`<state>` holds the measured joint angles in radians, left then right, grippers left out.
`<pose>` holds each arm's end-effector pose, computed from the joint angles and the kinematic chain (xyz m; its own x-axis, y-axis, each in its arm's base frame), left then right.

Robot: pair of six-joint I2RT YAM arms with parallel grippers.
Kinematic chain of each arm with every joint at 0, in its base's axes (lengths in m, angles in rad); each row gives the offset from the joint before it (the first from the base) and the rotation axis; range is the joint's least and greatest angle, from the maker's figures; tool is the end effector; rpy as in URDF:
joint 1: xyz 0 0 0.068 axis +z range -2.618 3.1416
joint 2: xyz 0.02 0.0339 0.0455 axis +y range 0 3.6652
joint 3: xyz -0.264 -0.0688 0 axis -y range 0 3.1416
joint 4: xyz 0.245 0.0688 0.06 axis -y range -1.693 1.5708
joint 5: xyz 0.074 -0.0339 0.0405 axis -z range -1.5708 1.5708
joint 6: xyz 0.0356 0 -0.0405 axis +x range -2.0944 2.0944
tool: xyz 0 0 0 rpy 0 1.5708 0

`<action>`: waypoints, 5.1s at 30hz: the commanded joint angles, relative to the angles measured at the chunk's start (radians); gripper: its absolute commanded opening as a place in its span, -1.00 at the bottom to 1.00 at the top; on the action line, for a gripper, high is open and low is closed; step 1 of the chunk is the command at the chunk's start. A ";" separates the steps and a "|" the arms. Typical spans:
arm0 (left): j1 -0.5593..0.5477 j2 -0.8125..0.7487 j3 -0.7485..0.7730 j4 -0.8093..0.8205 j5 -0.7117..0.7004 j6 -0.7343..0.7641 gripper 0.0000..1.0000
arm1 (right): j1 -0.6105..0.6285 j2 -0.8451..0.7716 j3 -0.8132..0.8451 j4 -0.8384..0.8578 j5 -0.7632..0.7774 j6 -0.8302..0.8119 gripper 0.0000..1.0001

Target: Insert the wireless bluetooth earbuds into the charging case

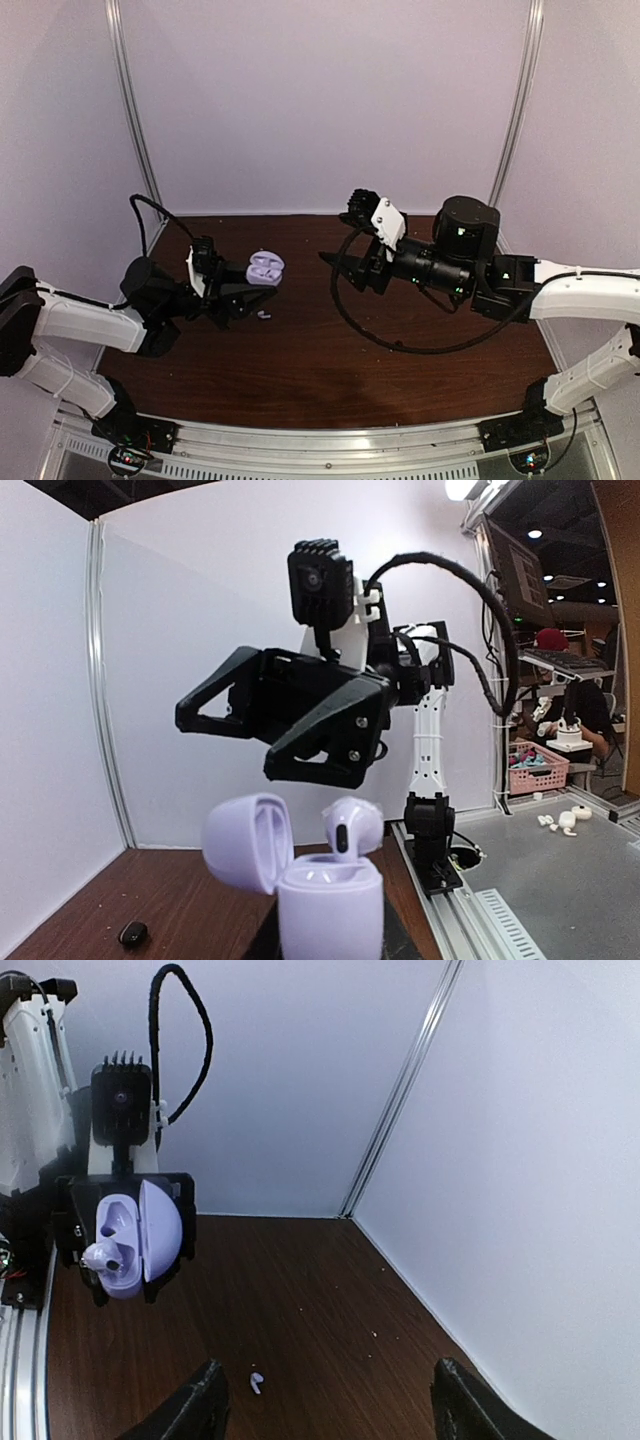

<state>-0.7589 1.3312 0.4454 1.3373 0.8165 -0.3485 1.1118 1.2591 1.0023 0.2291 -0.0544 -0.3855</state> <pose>0.1616 -0.1890 0.2611 -0.0258 -0.2978 -0.9543 0.9982 -0.0596 -0.0084 0.1315 0.2705 0.3576 0.3343 -0.1710 -0.9268 -0.8564 0.3554 -0.3745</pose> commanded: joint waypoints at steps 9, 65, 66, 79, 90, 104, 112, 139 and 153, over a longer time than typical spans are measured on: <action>0.020 -0.010 -0.039 0.091 -0.243 0.116 -1.00 | -0.106 0.083 0.062 0.078 -0.289 0.447 0.08; 0.023 0.011 -0.016 0.013 -0.226 0.188 -1.00 | -0.038 0.262 0.248 -0.048 -0.394 0.472 -0.62; 0.023 0.011 -0.015 0.012 -0.226 0.189 -1.00 | -0.038 0.263 0.247 -0.044 -0.395 0.473 -0.62; 0.021 0.011 -0.014 0.010 -0.190 0.184 -1.00 | -0.038 0.276 0.261 -0.047 -0.378 0.463 -0.69; 0.021 0.028 -0.005 0.030 -0.147 0.166 -1.00 | -0.037 0.294 0.276 -0.060 -0.377 0.451 -0.76; 0.021 0.028 -0.019 0.069 -0.167 0.140 -1.00 | -0.035 0.305 0.285 -0.081 -0.360 0.443 -0.79; 0.073 0.024 -0.060 0.135 -0.250 0.021 -1.00 | -0.035 0.231 0.231 -0.053 -0.422 0.374 -0.49; 0.233 -0.372 -0.098 -0.434 -0.705 0.051 -1.00 | -0.215 0.911 0.844 -0.648 -0.312 0.240 0.46; 0.233 -0.348 -0.102 -0.422 -0.669 0.045 -1.00 | -0.144 1.165 1.042 -0.683 -0.279 0.306 0.30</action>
<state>-0.5354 0.9768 0.3367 0.8848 0.1341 -0.3126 0.9455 2.3974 1.9820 -0.4671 -0.3561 -0.1089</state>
